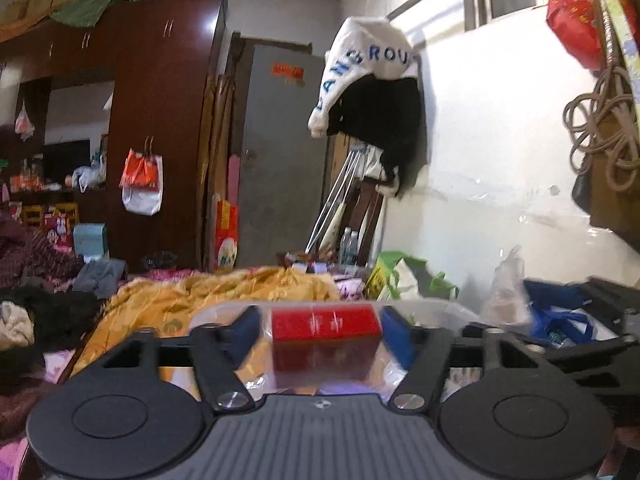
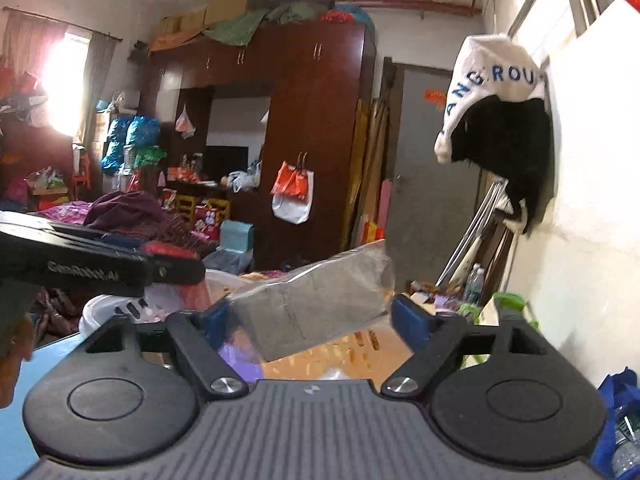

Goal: Organize objects
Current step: 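Carry both items over the white basket and open both tools, then grasp clear-wrapped grey box with left tool while right grasps purple box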

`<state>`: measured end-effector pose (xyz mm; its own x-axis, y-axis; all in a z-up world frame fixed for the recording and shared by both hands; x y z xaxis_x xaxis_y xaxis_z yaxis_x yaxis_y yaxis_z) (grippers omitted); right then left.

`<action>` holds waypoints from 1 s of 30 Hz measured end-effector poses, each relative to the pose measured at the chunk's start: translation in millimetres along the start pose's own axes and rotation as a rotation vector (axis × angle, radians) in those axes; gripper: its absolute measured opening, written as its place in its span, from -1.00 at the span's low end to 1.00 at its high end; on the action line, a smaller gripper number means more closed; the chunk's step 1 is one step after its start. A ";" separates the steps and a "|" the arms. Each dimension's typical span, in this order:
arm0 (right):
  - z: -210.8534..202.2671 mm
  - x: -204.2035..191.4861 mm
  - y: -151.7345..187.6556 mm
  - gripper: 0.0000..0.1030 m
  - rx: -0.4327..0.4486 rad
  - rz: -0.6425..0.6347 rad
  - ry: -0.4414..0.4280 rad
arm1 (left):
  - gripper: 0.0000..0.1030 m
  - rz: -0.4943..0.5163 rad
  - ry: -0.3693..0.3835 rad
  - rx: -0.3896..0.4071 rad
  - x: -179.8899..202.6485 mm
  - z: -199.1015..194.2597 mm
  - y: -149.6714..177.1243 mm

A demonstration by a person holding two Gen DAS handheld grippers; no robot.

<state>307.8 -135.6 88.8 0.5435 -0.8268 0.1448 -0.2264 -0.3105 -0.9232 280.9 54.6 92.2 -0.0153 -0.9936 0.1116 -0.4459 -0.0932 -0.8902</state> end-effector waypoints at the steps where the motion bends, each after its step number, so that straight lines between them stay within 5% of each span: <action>1: -4.5 -1.0 0.3 1.00 0.006 0.000 0.001 | 0.62 -0.006 0.011 -0.001 -1.8 0.0 2.2; 13: -46.9 -1.7 28.7 1.00 -0.040 0.141 -0.037 | 0.72 0.094 0.053 0.075 24.3 -72.1 65.1; 17: -47.1 -3.3 61.1 1.00 -0.165 0.204 -0.042 | 0.73 0.092 0.081 0.005 28.5 -87.3 104.5; 25: -38.9 14.8 104.7 1.00 -0.246 0.315 -0.115 | 0.72 0.160 0.085 -0.151 52.3 -74.1 142.6; 30: -45.2 8.2 112.4 1.00 -0.242 0.320 -0.109 | 0.00 0.176 0.056 -0.254 64.4 -47.7 156.8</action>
<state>250.3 -198.5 2.4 0.4943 -0.8490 -0.1868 -0.5745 -0.1578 -0.8032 167.3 -20.9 -19.1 -0.1579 -0.9874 -0.0043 -0.6410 0.1059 -0.7602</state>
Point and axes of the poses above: each gripper's, at about its wrist camera, not at the fingertips, and z roughly the way its jaws point, x to its right, y to its underside, the point moved 2 cm from there along z, roughly the way its jaws point, and after that the axes turned 10 degrees about -x, right-handed, at the moved point
